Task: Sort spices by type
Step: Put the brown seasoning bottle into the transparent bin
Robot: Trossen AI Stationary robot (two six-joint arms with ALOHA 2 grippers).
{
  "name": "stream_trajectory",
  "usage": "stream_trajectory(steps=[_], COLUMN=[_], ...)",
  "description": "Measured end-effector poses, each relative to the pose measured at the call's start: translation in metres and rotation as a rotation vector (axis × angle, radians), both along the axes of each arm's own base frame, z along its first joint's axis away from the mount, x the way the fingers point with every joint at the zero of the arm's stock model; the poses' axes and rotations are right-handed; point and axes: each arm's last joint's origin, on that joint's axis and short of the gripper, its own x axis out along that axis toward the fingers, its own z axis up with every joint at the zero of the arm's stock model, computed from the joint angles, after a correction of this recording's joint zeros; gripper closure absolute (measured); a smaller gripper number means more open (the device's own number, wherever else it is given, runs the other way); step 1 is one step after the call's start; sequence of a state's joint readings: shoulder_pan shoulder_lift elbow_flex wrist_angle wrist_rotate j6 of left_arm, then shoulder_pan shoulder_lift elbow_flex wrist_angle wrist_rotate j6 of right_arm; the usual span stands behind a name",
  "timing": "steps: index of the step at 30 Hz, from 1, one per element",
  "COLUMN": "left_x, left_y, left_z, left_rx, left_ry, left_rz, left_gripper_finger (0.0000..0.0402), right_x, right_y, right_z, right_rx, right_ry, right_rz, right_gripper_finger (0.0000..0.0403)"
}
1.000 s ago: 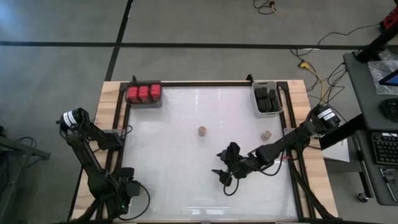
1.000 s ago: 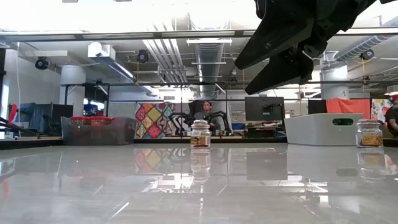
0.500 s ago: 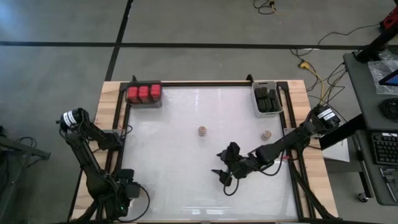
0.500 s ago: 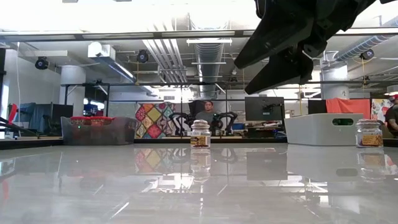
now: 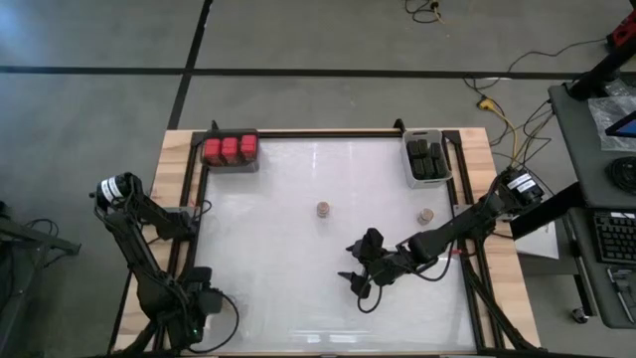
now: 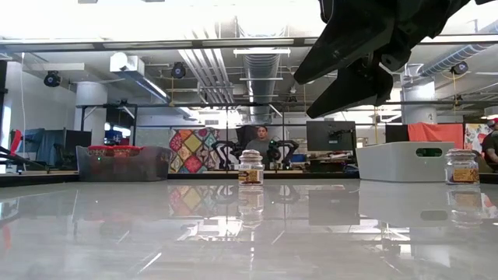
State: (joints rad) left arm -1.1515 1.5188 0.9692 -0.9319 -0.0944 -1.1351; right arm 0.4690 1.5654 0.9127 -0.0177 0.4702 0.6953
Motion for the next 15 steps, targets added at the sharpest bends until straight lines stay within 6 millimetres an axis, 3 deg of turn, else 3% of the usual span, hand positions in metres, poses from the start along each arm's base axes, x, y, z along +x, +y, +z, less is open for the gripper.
stream_trajectory(steps=[15], left_x=[0.0004], left_y=[0.0027], left_z=[0.0047], left_rx=[0.057], left_ry=[-0.03], left_rz=[0.004], left_gripper_finger=[0.0194], right_x=[0.0001], right_y=[0.0001], right_z=[0.0001], right_rx=[0.004], right_ry=[-0.002], right_rz=[-0.002], right_gripper_finger=[0.0039])
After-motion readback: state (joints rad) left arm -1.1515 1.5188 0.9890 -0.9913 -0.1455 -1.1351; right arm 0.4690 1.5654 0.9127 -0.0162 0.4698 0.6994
